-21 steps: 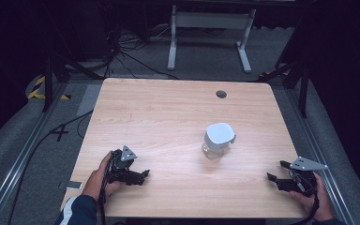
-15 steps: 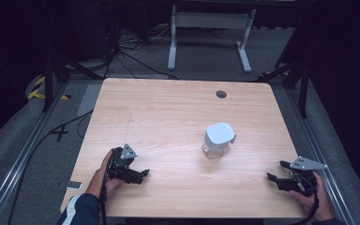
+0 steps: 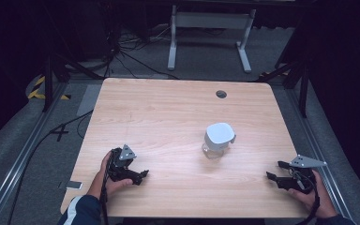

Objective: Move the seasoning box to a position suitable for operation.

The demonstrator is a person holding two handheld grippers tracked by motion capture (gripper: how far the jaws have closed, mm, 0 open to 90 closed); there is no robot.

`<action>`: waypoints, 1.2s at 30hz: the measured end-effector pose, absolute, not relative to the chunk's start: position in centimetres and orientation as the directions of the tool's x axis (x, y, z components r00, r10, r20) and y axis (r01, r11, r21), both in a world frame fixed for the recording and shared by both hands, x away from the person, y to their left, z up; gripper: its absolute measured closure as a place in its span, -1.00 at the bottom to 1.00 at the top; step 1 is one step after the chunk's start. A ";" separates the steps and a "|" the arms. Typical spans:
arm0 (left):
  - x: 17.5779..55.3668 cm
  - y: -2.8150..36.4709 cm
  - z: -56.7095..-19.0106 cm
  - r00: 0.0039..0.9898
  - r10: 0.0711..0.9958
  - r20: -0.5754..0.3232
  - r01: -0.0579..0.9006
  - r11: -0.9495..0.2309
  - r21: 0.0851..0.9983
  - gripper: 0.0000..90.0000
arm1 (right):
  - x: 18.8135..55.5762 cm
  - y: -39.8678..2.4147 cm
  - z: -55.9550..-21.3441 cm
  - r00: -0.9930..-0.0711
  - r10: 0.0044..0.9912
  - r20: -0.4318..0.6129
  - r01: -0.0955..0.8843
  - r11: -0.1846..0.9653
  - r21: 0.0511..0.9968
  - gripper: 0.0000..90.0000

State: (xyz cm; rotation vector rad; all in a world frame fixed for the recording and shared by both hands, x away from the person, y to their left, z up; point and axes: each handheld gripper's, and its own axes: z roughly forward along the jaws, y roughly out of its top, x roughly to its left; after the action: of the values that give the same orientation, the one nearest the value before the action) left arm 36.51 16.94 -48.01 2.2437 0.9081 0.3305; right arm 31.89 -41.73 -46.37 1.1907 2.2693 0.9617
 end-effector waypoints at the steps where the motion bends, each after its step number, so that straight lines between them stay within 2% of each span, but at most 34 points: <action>1: 36.5 16.9 -48.1 0.722 0.692 -0.020 0.515 -0.518 0.683 -1.00 | 32.1 -41.6 -46.2 -0.560 0.828 -0.032 0.566 0.410 0.715 -0.39; 4: 36.4 16.9 -48.1 0.716 0.698 -0.021 0.519 -0.511 0.686 -1.00 | 32.5 -41.6 -45.8 -0.569 0.822 -0.030 0.583 0.428 0.690 -0.37; 12: 36.4 16.9 -48.1 0.716 0.698 -0.022 0.518 -0.510 0.687 -0.99 | 33.7 -41.1 -45.0 -0.638 0.770 -0.028 0.509 0.448 0.735 0.09; 15: 36.4 16.9 -48.1 0.716 0.698 -0.022 0.517 -0.509 0.688 -0.99 | 34.1 -40.9 -44.6 -0.644 0.765 -0.012 0.503 0.434 0.747 0.14; 22: 36.4 16.9 -48.1 0.716 0.698 -0.022 0.517 -0.509 0.688 -0.99 | 35.8 -39.6 -41.6 -0.656 0.754 -0.030 0.439 0.414 0.797 0.44; 30: 36.4 16.9 -48.1 0.716 0.698 -0.022 0.517 -0.509 0.688 -0.99 | 37.4 -38.6 -39.3 -0.674 0.739 -0.023 0.382 0.375 0.844 0.64; 31: 36.4 16.9 -48.1 0.716 0.698 -0.022 0.518 -0.510 0.687 -0.99 | 37.8 -38.0 -38.8 -0.688 0.725 -0.040 0.359 0.388 0.849 0.74; 36: 36.5 16.9 -48.1 0.717 0.697 -0.022 0.518 -0.510 0.687 -1.00 | 38.7 -35.9 -37.3 -0.726 0.685 -0.068 0.303 0.408 0.861 0.95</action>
State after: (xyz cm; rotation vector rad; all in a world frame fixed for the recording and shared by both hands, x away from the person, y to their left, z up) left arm 36.45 16.91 -48.09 2.2300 0.9172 0.3362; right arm 38.66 -35.88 -37.32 0.8454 2.2559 1.2539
